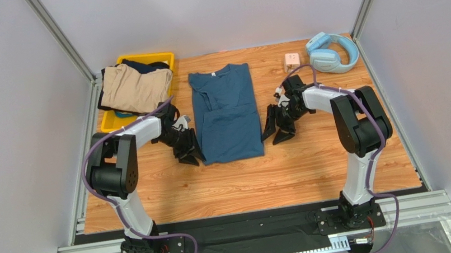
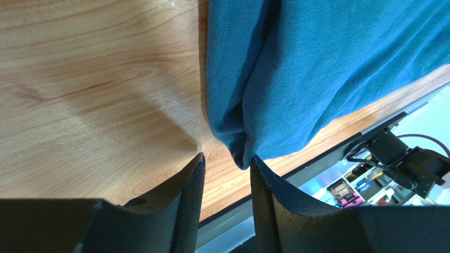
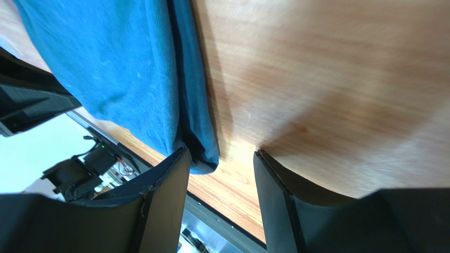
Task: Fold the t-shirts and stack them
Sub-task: Fold the tshirt
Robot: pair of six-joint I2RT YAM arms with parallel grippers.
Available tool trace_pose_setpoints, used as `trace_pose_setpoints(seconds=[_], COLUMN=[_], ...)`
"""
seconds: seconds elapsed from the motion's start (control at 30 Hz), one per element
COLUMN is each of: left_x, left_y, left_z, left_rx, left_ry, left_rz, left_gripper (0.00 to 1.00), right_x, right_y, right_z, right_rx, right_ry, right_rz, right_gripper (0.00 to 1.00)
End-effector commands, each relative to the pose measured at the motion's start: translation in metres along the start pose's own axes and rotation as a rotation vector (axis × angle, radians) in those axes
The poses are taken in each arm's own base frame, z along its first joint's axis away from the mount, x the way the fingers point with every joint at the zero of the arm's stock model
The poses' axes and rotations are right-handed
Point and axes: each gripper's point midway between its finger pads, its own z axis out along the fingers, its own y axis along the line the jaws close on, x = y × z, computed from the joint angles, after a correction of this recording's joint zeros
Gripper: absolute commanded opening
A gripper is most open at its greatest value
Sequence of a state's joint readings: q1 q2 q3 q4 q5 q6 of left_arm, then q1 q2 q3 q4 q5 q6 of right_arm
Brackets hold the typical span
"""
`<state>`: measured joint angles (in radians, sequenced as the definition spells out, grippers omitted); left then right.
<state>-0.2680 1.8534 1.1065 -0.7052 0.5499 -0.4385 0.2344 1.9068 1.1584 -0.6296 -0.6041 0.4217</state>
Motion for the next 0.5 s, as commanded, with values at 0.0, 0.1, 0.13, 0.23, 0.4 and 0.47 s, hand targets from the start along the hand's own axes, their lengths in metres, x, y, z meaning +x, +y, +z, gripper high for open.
trace_pose_setpoints(seconds=[0.0,0.1,0.13,0.23,0.4,0.47], left_x=[-0.001,-0.002,-0.003,-0.004,-0.003,-0.002], left_y=[-0.007,-0.008,-0.008,-0.008,-0.005,-0.004], left_z=[-0.004,-0.003,-0.003,-0.002,0.001,0.003], left_rx=[0.035,0.040,0.041,0.040,0.037,0.035], left_ry=[-0.015,-0.020,-0.022,-0.024,-0.011,-0.006], left_rz=[0.027,0.021,0.016,0.013,0.008,0.004], left_gripper=[0.44,0.44,0.44,0.44,0.44,0.44], right_x=[-0.020,-0.026,-0.028,-0.033,-0.032,-0.031], right_y=[0.004,0.013,0.016,0.019,0.021,0.020], right_z=[0.000,0.000,-0.001,0.000,0.003,0.005], right_rx=[-0.059,-0.100,-0.106,-0.117,-0.123,-0.118], right_ry=[-0.047,-0.041,-0.043,-0.035,-0.020,-0.013], right_rz=[-0.015,-0.019,-0.018,-0.023,-0.022,-0.021], right_gripper=[0.55,0.55,0.55,0.55,0.56,0.56])
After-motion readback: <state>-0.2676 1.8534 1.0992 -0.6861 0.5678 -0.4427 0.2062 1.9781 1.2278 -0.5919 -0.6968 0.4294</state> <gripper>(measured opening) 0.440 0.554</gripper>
